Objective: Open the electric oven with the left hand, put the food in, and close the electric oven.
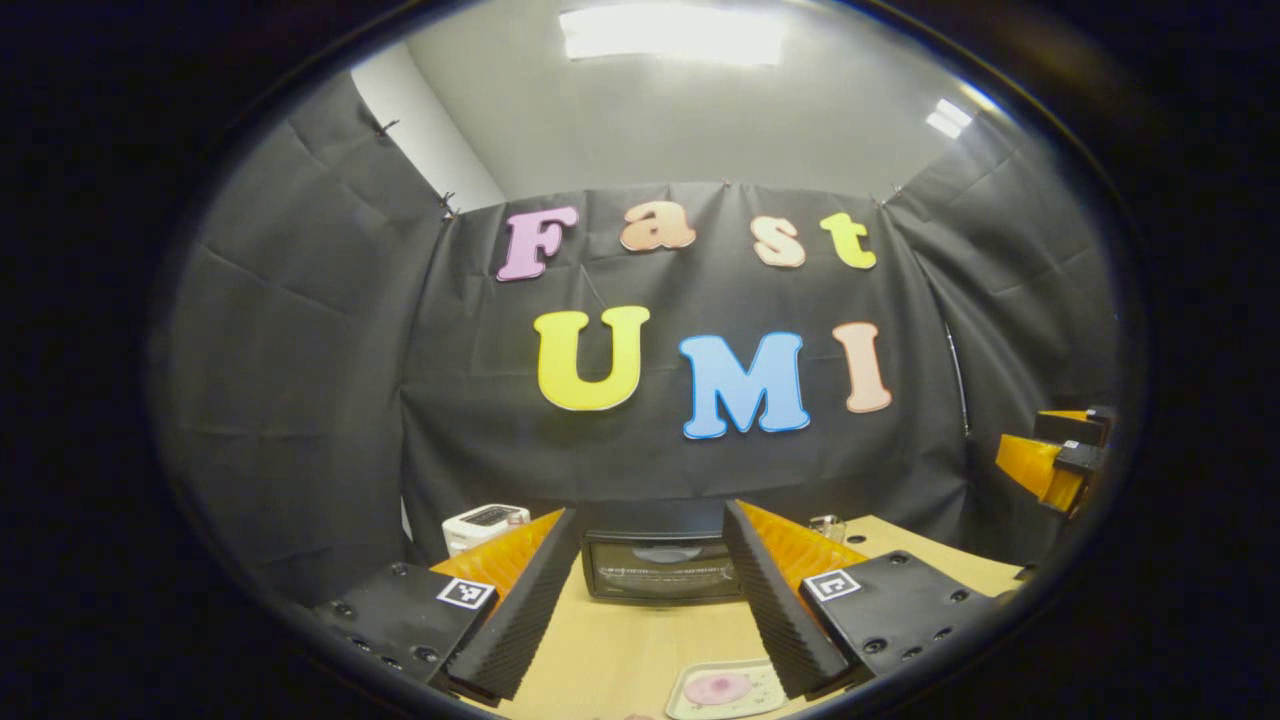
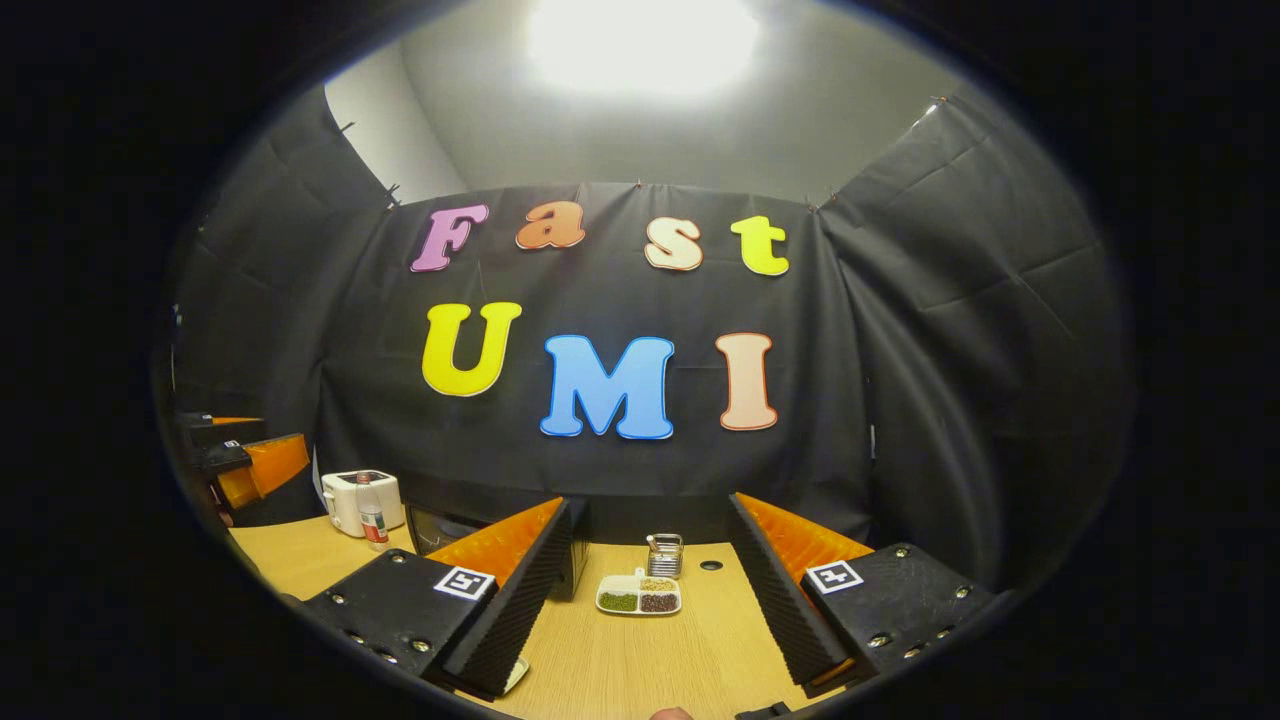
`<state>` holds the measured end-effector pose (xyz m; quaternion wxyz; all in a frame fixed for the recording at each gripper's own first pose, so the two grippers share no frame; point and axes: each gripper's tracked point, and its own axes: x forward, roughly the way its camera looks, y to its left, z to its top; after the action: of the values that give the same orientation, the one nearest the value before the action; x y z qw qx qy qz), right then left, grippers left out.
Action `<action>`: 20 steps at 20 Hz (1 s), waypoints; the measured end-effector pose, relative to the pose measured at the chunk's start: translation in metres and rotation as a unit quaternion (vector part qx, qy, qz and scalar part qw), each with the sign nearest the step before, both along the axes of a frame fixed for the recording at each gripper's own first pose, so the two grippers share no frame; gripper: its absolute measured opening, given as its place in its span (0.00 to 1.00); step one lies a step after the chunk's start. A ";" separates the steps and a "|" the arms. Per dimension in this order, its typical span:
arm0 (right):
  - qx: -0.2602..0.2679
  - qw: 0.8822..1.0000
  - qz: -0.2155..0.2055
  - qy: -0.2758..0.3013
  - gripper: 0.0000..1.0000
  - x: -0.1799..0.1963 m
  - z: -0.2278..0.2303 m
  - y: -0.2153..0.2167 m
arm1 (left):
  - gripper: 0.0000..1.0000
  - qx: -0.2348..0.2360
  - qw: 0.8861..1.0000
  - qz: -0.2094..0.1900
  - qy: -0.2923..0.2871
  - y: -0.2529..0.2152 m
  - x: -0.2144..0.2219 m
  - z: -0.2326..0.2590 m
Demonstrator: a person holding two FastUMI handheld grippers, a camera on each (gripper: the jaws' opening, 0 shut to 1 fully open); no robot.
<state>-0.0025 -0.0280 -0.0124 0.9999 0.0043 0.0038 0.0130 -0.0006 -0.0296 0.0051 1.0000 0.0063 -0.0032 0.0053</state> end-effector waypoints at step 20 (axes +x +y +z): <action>0.006 0.999 -0.036 0.010 0.98 0.048 -0.016 -0.005 | 0.94 -0.014 0.999 -0.016 0.034 0.002 0.191 -0.057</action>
<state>0.0454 -0.0329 -0.0282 0.9996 0.0108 0.0140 -0.0227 0.1908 -0.0274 -0.0523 0.9994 -0.0078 0.0306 -0.0113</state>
